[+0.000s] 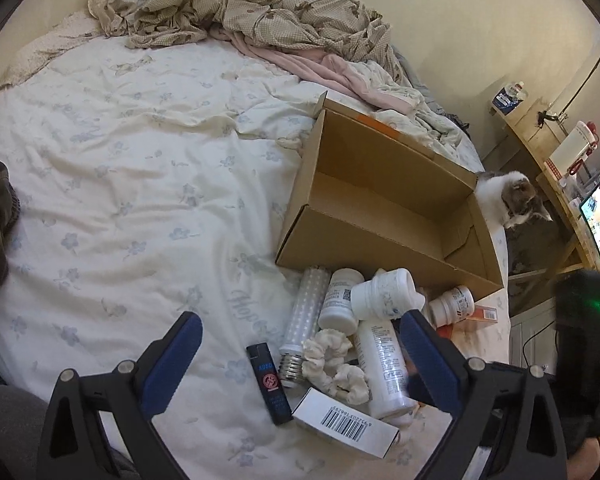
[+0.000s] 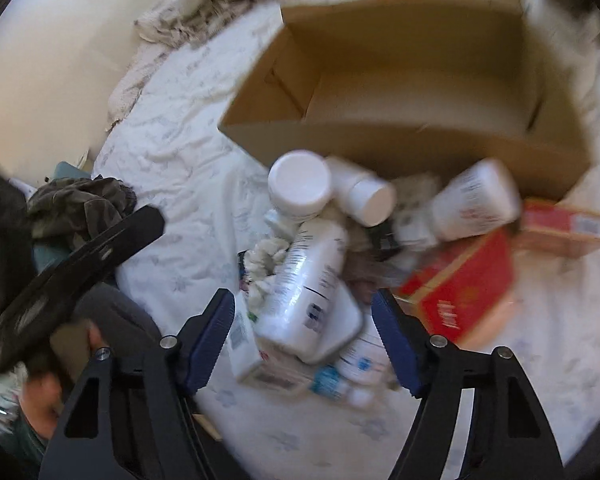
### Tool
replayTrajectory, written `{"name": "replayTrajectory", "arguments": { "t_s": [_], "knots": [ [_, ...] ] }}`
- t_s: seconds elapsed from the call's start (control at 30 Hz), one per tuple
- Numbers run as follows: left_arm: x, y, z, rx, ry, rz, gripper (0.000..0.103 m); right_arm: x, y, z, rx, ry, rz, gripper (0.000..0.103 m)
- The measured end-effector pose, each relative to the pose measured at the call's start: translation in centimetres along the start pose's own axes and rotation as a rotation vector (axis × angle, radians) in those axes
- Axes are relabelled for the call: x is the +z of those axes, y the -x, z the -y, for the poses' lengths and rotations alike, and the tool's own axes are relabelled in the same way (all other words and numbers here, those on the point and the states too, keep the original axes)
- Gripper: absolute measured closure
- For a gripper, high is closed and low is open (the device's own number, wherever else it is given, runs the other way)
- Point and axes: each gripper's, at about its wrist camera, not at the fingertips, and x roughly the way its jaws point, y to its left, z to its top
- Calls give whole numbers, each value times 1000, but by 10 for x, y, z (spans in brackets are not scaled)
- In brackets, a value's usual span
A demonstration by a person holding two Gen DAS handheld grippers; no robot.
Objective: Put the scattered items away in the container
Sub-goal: 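Grasp the white spray bottle with right gripper while left grasps white barcode box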
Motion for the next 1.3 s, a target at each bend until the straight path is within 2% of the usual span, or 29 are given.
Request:
{"name": "replayTrajectory", "arguments": {
  "t_s": [0.1, 0.13, 0.17, 0.3, 0.37, 0.57, 0.73, 0.9, 1.0, 1.07, 1.13, 1.3],
  "knots": [
    [-1, -3, -1, -6, 2, -20, 4, 7, -22, 6, -15, -37, -40, 35],
    [-2, -5, -1, -4, 3, -29, 4, 9, -30, 11, -9, -60, -57, 44],
    [-3, -8, -2, 3, 3, -44, 4, 11, -36, 18, 12, -93, -66, 46],
    [-6, -20, -5, 23, 27, -102, 4, 17, -51, 33, 51, -188, -87, 49],
    [-8, -21, -6, 32, 29, -112, 4, 17, -48, 31, 57, -178, -70, 60],
    [-8, -20, -10, 38, 52, -112, 4, 8, -12, 35, 63, -155, -11, 60],
    [-8, -27, -17, -16, 116, -153, 4, -5, 25, 54, 128, -190, 39, 60],
    [-14, -34, -10, -11, 88, -196, 4, -11, 44, 64, 162, -222, 79, 60],
    [-19, -34, -3, -43, 59, -222, 4, -16, 52, 69, 196, -222, 100, 60],
    [-23, -35, 3, -46, 48, -266, 6, -19, 58, 70, 194, -203, 134, 60],
    [-30, -38, 11, -49, 41, -314, 14, -22, 62, 74, 205, -214, 166, 60],
    [-42, -58, 29, 10, 36, -407, 31, -23, 71, 78, 242, -223, 198, 60]
  ]
}}
